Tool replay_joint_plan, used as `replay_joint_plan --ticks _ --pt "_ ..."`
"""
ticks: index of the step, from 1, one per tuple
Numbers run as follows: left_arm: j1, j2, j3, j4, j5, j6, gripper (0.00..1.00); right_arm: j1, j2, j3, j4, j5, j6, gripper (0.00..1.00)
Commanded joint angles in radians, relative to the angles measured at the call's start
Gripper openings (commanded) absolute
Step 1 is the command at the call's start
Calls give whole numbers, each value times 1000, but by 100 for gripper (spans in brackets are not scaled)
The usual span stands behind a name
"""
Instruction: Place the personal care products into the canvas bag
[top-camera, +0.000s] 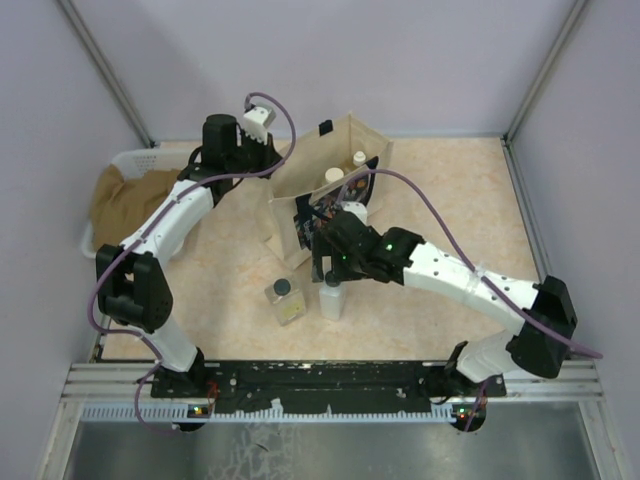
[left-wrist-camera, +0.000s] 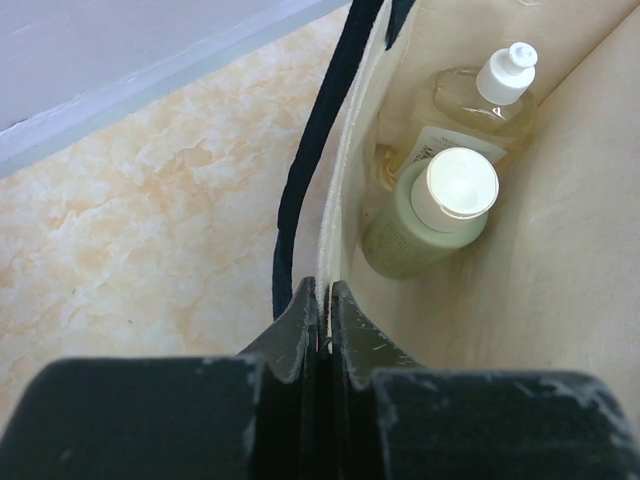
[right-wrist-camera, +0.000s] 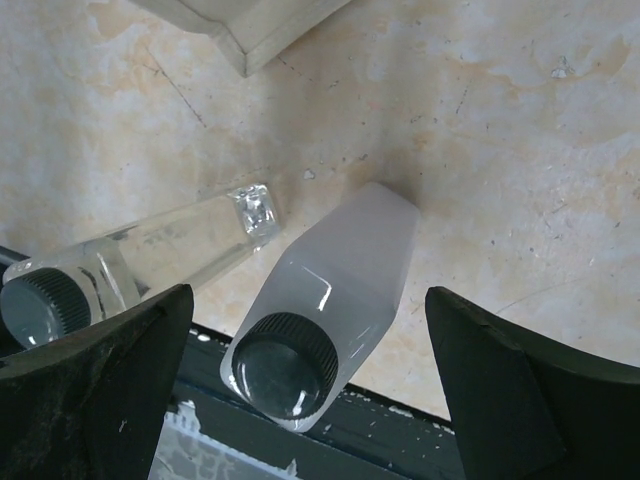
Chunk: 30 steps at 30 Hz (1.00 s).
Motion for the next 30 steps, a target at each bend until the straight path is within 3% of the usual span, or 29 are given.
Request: replay_joint_plan --ticks 1,10,19,30 --pt "8 -13 -15 43 21 -3 0 20 32 25 0 45 30 99" --pt "10 -22 -35 56 21 -3 0 59 99 45 -69 106 40 97" --pt "14 -29 -48 62 22 -5 0 64 144 72 -96 145 10 54" --pt "15 -30 -51 60 26 -9 0 63 100 137 -200 260 -41 23"
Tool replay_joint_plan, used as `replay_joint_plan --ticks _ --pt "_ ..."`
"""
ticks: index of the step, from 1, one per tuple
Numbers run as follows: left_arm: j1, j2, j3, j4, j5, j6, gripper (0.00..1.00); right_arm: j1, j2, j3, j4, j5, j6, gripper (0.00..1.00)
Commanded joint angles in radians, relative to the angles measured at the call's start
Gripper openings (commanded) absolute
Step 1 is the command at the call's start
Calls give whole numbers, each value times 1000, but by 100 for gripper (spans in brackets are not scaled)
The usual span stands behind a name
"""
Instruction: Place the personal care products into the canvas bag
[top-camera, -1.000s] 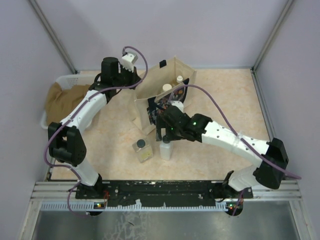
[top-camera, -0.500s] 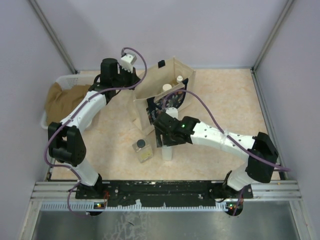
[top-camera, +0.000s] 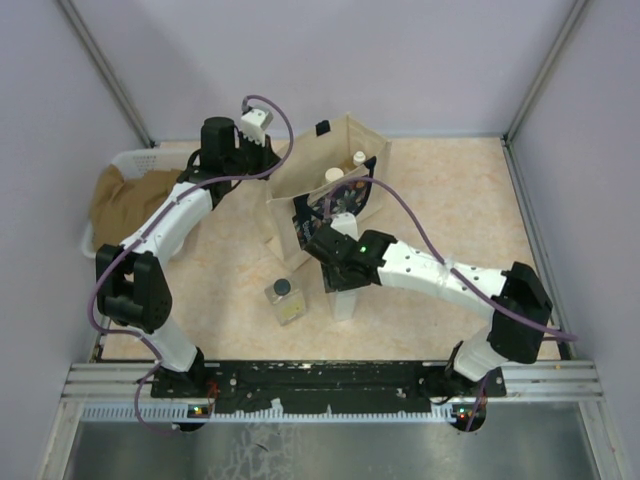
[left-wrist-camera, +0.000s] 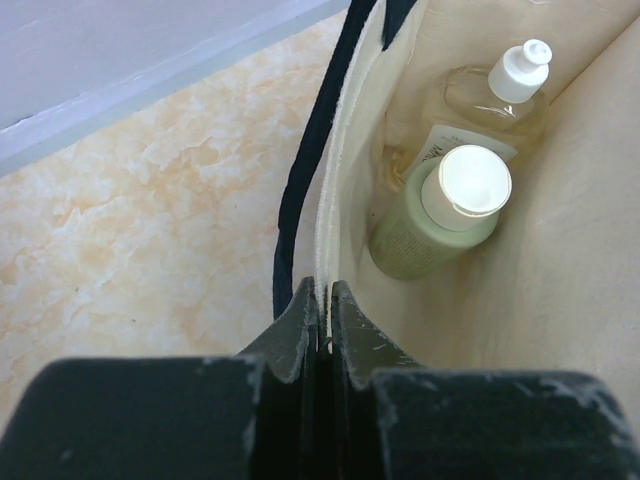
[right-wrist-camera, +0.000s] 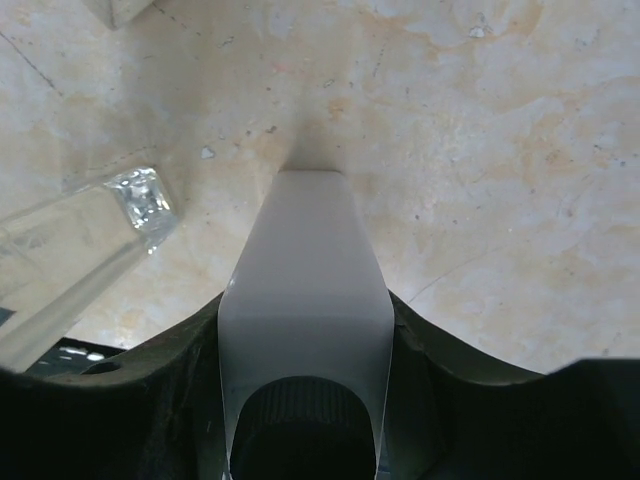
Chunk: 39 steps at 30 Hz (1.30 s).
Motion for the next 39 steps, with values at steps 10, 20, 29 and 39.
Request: replay_joint_plan --ticks 10,20,29,39 --pt "4 -29 0 8 30 -12 0 -64 -122 362 -159 305 -221 12" --pt "4 -30 -3 10 48 -29 0 -207 -39 700 16 313 -581 11" --pt "4 -41 3 -1 37 -32 0 -229 109 965 203 203 -793 12" --pt "5 -56 -5 16 39 -44 0 -273 242 986 291 -28 -763 11"
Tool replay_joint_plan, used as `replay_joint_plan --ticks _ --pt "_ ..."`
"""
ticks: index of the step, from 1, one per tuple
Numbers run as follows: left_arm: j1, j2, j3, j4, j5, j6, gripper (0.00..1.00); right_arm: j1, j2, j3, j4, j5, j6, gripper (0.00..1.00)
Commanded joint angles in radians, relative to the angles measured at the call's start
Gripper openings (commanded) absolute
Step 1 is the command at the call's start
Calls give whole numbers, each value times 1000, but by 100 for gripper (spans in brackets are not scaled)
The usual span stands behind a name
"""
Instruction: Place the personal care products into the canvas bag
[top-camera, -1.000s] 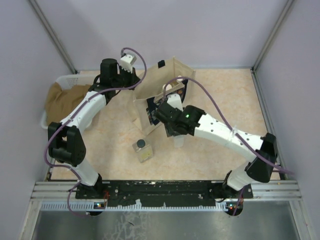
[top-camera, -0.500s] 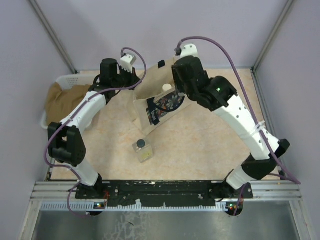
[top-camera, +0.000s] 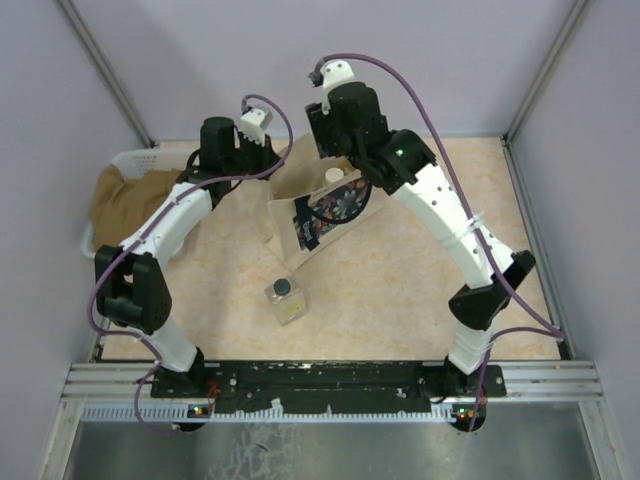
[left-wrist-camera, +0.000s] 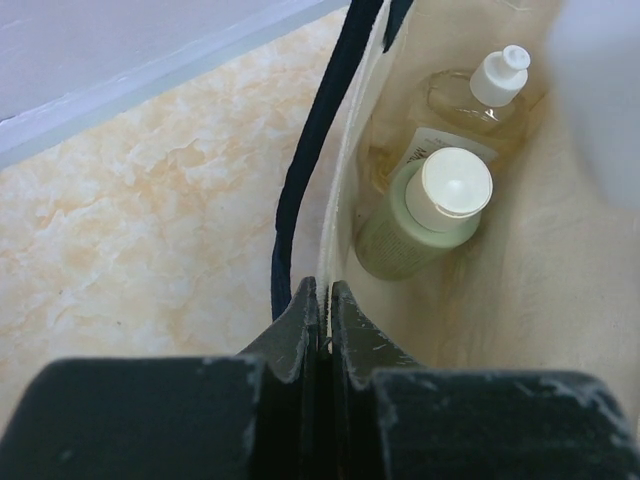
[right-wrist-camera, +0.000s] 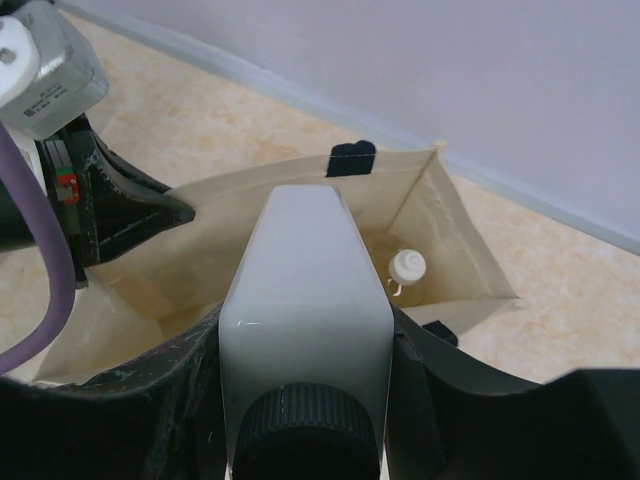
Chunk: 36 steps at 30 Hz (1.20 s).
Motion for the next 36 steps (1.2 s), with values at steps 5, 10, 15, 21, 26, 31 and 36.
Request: replay_joint_plan --ticks 5,10,15,21,26,31,36 --pt "4 -74 -15 37 41 -24 0 -8 17 -63 248 -143 -1 11" --pt "4 -95 -17 34 38 -22 0 -15 46 -116 268 -181 39 10" --pt "4 -111 -26 34 42 -19 0 -43 72 -188 294 -223 81 9" --pt "4 -110 -33 31 39 -15 0 -88 120 -231 320 -255 91 8" --pt "4 -108 -33 36 41 -18 0 -118 184 -197 310 -274 69 8" --pt "4 -105 -30 37 36 -18 0 -128 278 -87 232 -202 18 7" --pt "4 -92 -22 36 32 -19 0 -130 355 30 144 -114 -22 7"
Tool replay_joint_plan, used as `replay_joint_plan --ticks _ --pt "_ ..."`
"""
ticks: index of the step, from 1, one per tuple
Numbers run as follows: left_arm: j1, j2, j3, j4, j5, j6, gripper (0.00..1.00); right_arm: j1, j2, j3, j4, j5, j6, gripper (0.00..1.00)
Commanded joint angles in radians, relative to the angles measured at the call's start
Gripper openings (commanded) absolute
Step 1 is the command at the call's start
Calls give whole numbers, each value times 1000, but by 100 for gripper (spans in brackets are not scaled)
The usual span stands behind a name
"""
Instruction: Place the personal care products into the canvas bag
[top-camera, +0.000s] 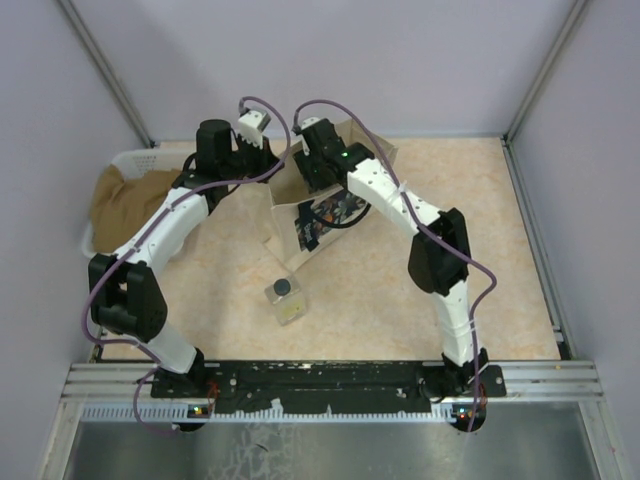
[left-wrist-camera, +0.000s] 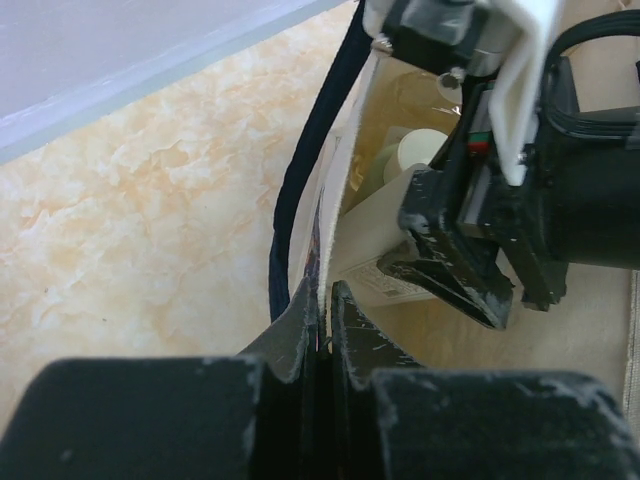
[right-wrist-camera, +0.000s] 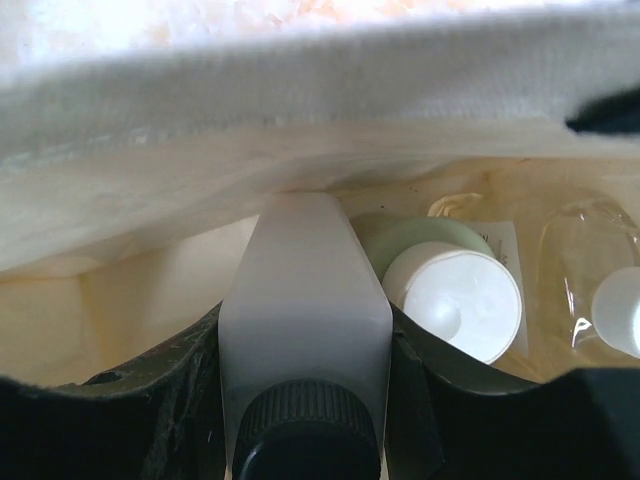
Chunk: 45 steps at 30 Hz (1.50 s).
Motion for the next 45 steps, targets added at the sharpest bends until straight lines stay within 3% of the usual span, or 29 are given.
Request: replay_joint_plan --ticks 1,11,16,25,27,35,45 --pt "6 -32 18 36 5 -2 0 -19 0 173 53 153 -70 7" --pt "6 -13 32 27 0 6 0 -75 2 168 9 222 -78 9" --pt "6 -6 35 26 0 5 0 -84 -4 144 19 224 -85 20" --pt "6 1 45 20 -3 7 0 -84 -29 116 52 162 -87 92" --pt "6 5 45 20 -5 9 0 -84 -35 112 55 132 -85 99" --pt "6 15 47 17 -11 8 0 -84 -105 112 19 125 -63 99" --pt "6 35 58 27 -1 -7 0 -84 -429 -67 38 112 -20 99"
